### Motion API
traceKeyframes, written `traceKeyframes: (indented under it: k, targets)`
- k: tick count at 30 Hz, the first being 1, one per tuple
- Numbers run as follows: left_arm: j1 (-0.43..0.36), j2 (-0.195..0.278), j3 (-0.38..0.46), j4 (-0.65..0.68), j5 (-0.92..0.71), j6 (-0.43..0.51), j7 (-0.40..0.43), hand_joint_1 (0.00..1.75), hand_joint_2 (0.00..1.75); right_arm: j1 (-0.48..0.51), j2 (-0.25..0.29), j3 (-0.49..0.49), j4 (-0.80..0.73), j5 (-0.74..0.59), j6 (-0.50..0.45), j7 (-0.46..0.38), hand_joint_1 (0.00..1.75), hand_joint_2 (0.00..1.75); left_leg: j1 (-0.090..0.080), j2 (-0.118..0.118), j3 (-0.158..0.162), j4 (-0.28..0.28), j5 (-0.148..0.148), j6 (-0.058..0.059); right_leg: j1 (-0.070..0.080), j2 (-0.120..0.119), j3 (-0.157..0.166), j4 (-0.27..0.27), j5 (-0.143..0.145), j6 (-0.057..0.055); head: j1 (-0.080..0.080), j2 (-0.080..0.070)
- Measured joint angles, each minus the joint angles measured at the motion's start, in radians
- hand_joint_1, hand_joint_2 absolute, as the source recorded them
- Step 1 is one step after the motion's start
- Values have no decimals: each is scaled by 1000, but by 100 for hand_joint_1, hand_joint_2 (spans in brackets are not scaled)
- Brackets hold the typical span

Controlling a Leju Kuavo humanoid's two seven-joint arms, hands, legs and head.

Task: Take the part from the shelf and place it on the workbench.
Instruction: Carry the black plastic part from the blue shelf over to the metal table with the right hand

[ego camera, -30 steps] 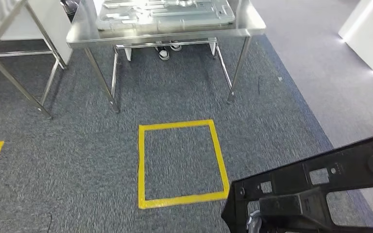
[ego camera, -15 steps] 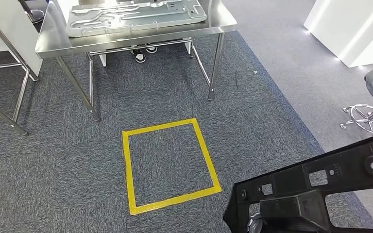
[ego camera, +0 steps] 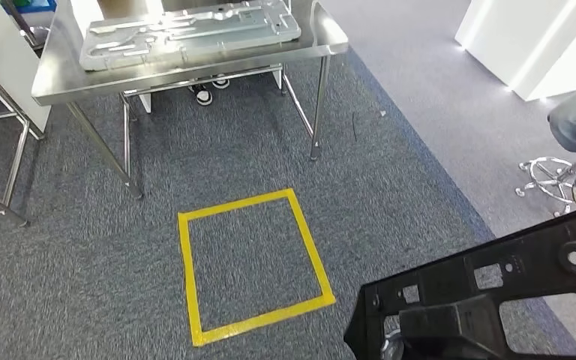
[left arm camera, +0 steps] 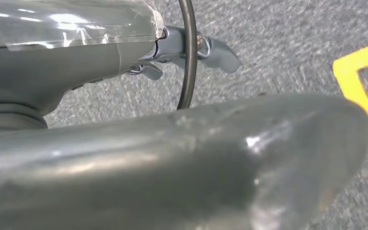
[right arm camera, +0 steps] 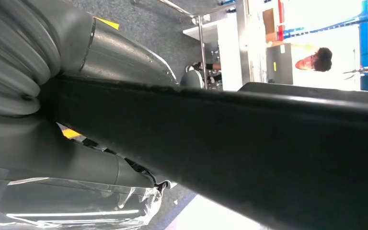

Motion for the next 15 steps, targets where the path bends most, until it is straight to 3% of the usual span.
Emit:
traceKeyframes:
  k: [3, 5, 8, 9, 10, 11, 13, 15]
  targets:
    - [-2, 0, 3, 0, -3, 1, 1, 0, 0, 1, 0, 2, 1, 3, 3, 0, 175, 175, -1, -2, 6, -13, -6, 14, -1, 0, 2, -1, -6, 16, 0, 0]
    - [-2, 0, 5, 0, -7, 4, 1, 0, 0, 0, 0, 2, 3, 19, 1, 0, 175, 175, 4, -3, 14, -24, -4, 25, -4, -6, -14, 39, -31, 26, 0, 0]
    - [-3, 0, 10, 0, -11, 8, 1, 0, 0, 1, 0, 2, 11, 58, -19, 3, 175, 175, 6, -7, 21, -30, -8, 34, -7, -12, -122, 226, -105, 36, 0, 0]
    - [-3, 0, 11, 0, -12, 9, 1, 0, 0, 1, 0, 2, 15, 65, -23, 4, 175, 175, 5, -10, 25, -29, -12, 34, -8, -12, -156, 274, -110, 38, 0, 0]
    - [-3, 0, 13, 0, -12, 9, 1, 0, 0, 1, 0, 2, 19, 67, -24, 4, 175, 175, 6, -15, 30, -29, -16, 34, -8, -12, -174, 287, -94, 39, 0, 0]
    - [-2, 0, 13, 0, -12, 9, 1, 0, 0, 1, 0, 2, 22, 69, -25, 5, 175, 175, 6, -21, 37, -29, -21, 32, -9, -12, -172, 260, -59, 38, 0, 0]
    - [-3, -1, 14, 0, -14, 9, 1, 0, 0, 2, 0, 2, 25, 70, -25, 5, 175, 175, 6, -35, 52, -30, -31, 27, -11, 5, -127, 136, 26, 33, 0, 0]
    - [-5, -2, 14, 0, -14, 9, 1, 0, 0, 3, 0, 3, 28, 70, -25, 5, 175, 175, 5, -50, 54, -28, -40, 17, -11, 32, -92, 41, 62, 26, 0, 0]
